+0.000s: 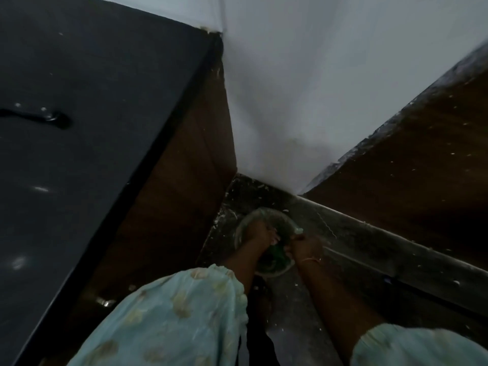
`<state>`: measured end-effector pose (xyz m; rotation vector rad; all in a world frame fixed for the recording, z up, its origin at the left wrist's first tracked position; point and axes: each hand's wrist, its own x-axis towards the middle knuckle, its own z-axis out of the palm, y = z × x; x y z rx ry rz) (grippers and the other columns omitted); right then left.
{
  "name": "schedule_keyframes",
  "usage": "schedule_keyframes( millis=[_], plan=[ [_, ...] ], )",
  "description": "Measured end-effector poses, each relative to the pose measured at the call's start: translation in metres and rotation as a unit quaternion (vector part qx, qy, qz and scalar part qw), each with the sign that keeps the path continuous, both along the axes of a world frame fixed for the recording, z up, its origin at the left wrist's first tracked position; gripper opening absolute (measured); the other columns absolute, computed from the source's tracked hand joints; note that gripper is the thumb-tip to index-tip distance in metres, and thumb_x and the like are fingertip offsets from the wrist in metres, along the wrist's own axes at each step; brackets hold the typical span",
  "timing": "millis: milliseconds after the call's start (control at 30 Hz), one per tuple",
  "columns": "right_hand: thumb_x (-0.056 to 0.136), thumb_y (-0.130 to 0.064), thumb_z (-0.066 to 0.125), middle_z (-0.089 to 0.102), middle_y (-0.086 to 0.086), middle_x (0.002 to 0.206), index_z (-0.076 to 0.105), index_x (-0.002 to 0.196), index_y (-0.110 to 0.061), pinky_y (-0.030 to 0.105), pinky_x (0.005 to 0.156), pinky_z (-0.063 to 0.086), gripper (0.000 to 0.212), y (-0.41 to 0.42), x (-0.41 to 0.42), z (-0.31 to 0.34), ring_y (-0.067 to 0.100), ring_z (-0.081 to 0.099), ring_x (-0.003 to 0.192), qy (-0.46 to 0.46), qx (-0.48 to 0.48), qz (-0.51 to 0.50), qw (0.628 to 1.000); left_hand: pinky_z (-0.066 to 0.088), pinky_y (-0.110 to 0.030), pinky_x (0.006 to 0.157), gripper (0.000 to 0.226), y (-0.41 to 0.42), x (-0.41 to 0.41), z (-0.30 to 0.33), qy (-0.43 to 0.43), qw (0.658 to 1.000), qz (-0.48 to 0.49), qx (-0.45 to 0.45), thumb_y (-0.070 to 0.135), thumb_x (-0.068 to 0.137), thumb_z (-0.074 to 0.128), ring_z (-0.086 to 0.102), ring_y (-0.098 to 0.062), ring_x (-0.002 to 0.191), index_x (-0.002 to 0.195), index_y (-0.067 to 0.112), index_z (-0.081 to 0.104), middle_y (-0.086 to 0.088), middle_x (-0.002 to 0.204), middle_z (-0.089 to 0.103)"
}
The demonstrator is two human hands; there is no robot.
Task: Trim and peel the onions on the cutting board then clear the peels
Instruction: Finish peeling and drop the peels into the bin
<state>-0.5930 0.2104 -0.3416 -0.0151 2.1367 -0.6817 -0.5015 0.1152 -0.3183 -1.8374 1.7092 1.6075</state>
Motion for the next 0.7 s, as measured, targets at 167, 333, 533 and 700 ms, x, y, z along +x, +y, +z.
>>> schedule_keyframes(
  millis=[167, 333, 533, 700],
  plan=[
    [0.087, -0.005, 0.062, 0.068, 0.026, 0.100, 0.069, 0.094, 0.003, 0.038, 0.087, 0.047, 0.014, -0.010, 0.005, 0.022, 0.041, 0.062, 0.099, 0.075, 0.016, -0.012, 0.997, 0.027, -0.029, 0.113, 0.044, 0.002, 0.001, -0.033, -0.034, 0.999, 0.020, 0.032, 0.024, 0.109, 0.040, 0.041, -0.031, 0.140, 0.148, 0.003, 0.042, -0.017, 0.154, 0.042],
    [0.081, -0.003, 0.070, 0.070, 0.014, 0.106, 0.070, 0.116, -0.014, 0.035, 0.084, 0.055, 0.036, -0.002, -0.011, 0.018, 0.031, 0.065, 0.096, -0.050, -0.050, -0.040, 0.997, 0.039, -0.033, 0.109, 0.041, -0.003, 0.015, -0.053, -0.032, 0.988, 0.094, 0.118, 0.020, 0.108, 0.040, 0.046, -0.035, 0.136, 0.143, 0.000, 0.047, -0.019, 0.151, 0.046],
    [0.095, -0.002, 0.049, 0.063, 0.015, 0.087, 0.060, 0.082, -0.018, 0.028, 0.060, 0.055, 0.022, 0.010, -0.044, 0.060, 0.017, 0.061, 0.064, -0.055, -0.086, -0.201, 0.974, 0.055, -0.025, 0.063, 0.033, -0.010, 0.032, 0.030, 0.052, 0.970, 0.157, 0.176, 0.014, 0.107, 0.043, 0.060, -0.026, 0.089, 0.137, 0.002, 0.052, -0.017, 0.130, 0.058],
    [0.100, -0.002, 0.045, 0.057, 0.010, 0.068, 0.059, 0.087, -0.007, 0.023, 0.052, 0.052, 0.019, -0.054, -0.004, 0.154, 0.016, 0.060, 0.056, -0.060, -0.257, -0.251, 0.931, 0.050, -0.032, 0.095, 0.030, -0.028, 0.018, 0.093, 0.138, 0.962, 0.215, 0.098, 0.019, 0.104, 0.052, 0.061, -0.029, 0.113, 0.128, 0.009, 0.065, -0.008, 0.128, 0.064]
  ],
)
